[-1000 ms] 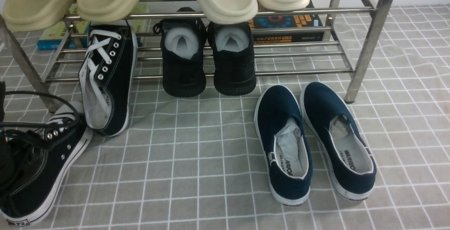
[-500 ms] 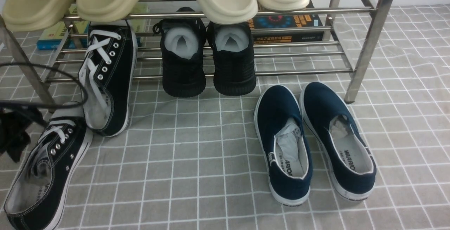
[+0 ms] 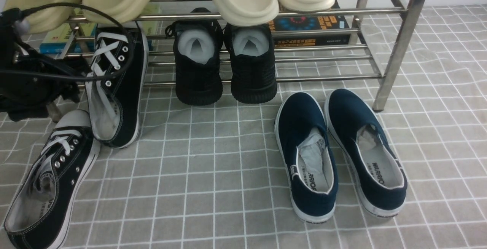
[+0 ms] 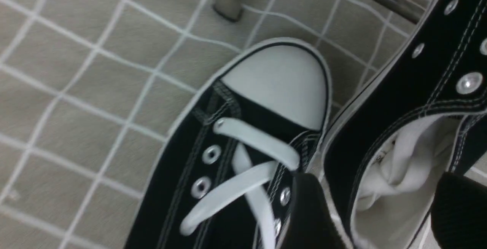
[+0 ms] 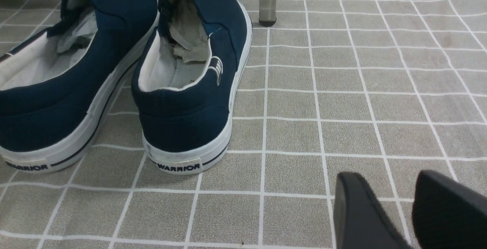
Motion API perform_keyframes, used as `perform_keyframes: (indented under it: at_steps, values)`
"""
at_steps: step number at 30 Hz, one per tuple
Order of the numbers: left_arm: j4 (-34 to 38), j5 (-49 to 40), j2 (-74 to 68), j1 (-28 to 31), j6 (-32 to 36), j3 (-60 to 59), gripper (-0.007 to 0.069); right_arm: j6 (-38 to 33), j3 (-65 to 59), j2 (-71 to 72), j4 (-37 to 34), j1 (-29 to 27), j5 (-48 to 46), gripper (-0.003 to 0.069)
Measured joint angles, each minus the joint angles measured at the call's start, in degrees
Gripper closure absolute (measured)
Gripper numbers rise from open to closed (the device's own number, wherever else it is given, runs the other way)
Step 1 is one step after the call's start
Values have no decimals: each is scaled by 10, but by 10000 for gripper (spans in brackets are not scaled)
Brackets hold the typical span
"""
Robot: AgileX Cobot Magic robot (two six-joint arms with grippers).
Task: Take the shoes off the shelf with your hand from the grey coffee tablecloth.
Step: 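Grasp the leftmost shoe on the bottom shelf of the shoe rack with the left gripper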
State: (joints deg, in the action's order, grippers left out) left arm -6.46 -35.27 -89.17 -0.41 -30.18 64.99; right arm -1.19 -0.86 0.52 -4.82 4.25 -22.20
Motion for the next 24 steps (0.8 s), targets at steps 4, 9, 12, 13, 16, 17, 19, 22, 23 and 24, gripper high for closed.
perform_keyframes:
  at_steps: [4, 9, 12, 13, 16, 17, 19, 22, 23, 24]
  values:
    - [32, 52, -41, 0, 29, 0, 182, 0, 0, 0, 0, 0, 0, 420]
    - [45, 85, -73, 0, 70, 0, 182, 0, 0, 0, 0, 0, 0, 420]
    - [45, 102, -91, 0, 82, 0, 185, 0, 0, 0, 0, 0, 0, 420]
    - [45, 102, -91, 0, 82, 0, 186, 0, 0, 0, 0, 0, 0, 420]
    - [47, 125, -109, 0, 84, 0, 255, 0, 0, 0, 0, 0, 0, 420]
    - [50, 131, -115, 0, 84, 0, 302, 0, 0, 0, 0, 0, 0, 420]
    - [52, 138, -119, 0, 84, 0, 378, 0, 0, 0, 0, 0, 0, 420]
    - [55, 139, -120, 0, 84, 0, 508, 0, 0, 0, 0, 0, 0, 420]
    - [55, 136, -117, 0, 84, 1, 569, 0, 0, 0, 0, 0, 0, 420]
    - [55, 130, -113, 0, 84, 1, 597, 0, 0, 0, 0, 0, 0, 420]
